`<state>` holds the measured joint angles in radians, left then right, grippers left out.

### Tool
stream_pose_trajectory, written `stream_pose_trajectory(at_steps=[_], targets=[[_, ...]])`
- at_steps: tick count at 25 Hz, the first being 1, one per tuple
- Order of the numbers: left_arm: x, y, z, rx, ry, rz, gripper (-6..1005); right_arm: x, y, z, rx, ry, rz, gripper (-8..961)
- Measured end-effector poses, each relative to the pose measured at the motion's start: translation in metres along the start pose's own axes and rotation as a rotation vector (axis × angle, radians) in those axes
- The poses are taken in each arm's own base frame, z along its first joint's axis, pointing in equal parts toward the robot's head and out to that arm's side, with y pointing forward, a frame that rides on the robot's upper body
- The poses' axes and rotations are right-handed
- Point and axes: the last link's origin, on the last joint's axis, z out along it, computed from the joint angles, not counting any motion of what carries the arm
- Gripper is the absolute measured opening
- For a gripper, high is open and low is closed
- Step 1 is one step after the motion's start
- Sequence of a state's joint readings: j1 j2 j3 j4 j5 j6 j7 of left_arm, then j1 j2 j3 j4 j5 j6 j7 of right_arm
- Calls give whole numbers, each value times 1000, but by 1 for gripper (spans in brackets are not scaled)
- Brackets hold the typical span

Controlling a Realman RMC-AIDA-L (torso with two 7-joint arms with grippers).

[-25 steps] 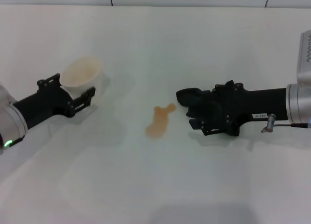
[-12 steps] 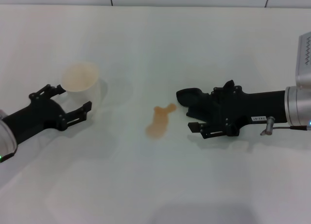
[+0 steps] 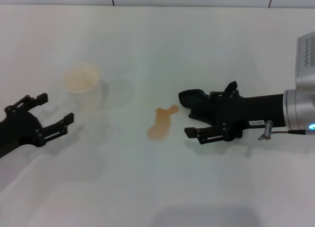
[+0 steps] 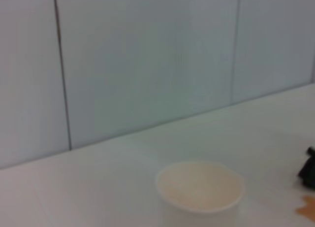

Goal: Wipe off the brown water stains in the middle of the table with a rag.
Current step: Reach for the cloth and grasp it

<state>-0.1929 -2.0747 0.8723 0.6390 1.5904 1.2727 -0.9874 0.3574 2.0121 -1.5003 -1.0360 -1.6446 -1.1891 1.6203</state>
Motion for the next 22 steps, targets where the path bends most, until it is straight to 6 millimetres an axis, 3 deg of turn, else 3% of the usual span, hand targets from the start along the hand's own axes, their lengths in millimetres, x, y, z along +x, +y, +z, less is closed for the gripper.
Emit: stream_pose_trajectory(at_steps=[14, 22], targets=[[52, -11, -51, -142, -85, 81, 872, -27, 9, 4, -42, -34, 43, 838], [71, -32, -58, -193, -146, 144, 872, -29, 5, 5, -11, -40, 67, 839]])
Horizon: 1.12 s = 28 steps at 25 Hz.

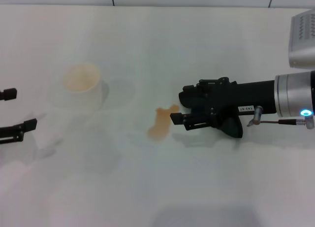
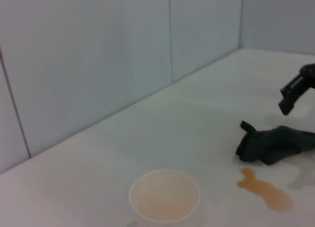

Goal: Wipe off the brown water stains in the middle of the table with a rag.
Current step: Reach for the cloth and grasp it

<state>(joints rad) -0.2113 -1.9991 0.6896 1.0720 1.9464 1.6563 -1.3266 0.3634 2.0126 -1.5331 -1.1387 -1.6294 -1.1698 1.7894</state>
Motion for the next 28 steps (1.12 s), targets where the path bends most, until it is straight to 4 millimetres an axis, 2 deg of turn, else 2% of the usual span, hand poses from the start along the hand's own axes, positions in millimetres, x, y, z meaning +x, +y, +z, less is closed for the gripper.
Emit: stream_pose_trajectory(at_steps=[5, 11, 21, 28], targets=[[13, -11, 8, -47, -44, 63, 872, -3, -1, 4, 8, 7, 13, 839], [22, -7, 18, -115, -45, 96, 872, -12, -5, 9, 7, 33, 4, 838], [20, 9, 32, -176, -40, 83, 872, -30, -32, 7, 141, 200, 59, 839], [19, 11, 34, -184, -40, 80, 873, -41, -42, 4, 222, 347, 49, 839]])
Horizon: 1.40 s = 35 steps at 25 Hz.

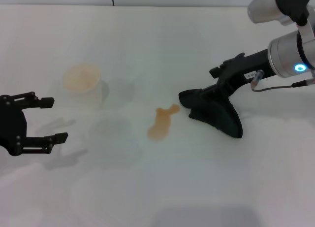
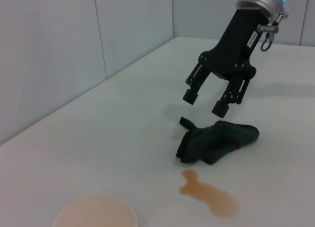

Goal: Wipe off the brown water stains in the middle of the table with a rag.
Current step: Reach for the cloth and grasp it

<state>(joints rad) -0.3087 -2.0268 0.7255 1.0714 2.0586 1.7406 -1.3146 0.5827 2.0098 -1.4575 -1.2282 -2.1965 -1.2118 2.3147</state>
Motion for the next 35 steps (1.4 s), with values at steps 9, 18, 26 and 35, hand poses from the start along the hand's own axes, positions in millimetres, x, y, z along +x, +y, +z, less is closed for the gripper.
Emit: stream_pose_trajectory(at_steps=[9, 18, 26, 35], targets=[[1, -1, 2, 4, 3, 3, 873, 7, 5, 2, -14, 75, 22, 775], [2, 0, 5, 1, 10, 14, 873, 14, 11, 13, -15, 104, 7, 769], [3, 2, 9, -3, 19, 18, 873, 18, 6, 13, 32, 142, 22, 764], [3, 2, 9, -2, 21, 22, 872, 24, 2, 16, 74, 184, 29, 758]])
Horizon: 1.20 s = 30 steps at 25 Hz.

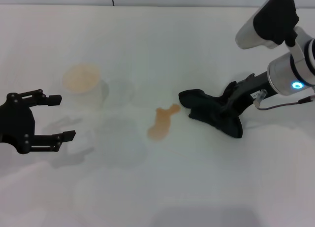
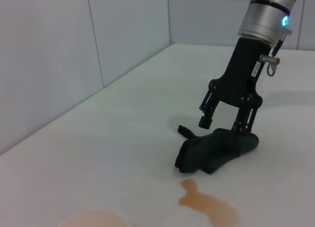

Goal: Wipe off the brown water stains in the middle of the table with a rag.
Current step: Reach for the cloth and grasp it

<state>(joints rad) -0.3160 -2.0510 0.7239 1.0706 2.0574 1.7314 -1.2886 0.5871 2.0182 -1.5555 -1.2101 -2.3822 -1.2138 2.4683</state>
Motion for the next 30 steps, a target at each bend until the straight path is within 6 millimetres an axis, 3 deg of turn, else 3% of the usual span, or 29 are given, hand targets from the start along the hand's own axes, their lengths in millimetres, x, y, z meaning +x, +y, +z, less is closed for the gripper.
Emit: stream_pose_trajectory(at_steps=[14, 20, 30], targets=[[0, 1, 2, -1, 5, 9, 872, 1, 6, 6, -5, 17, -6, 748], [0, 2, 3, -3, 8, 12, 872, 2, 6, 7, -4, 21, -4, 616], [0, 3, 5, -5, 11, 17, 873, 2, 6, 8, 0, 20, 10, 507]])
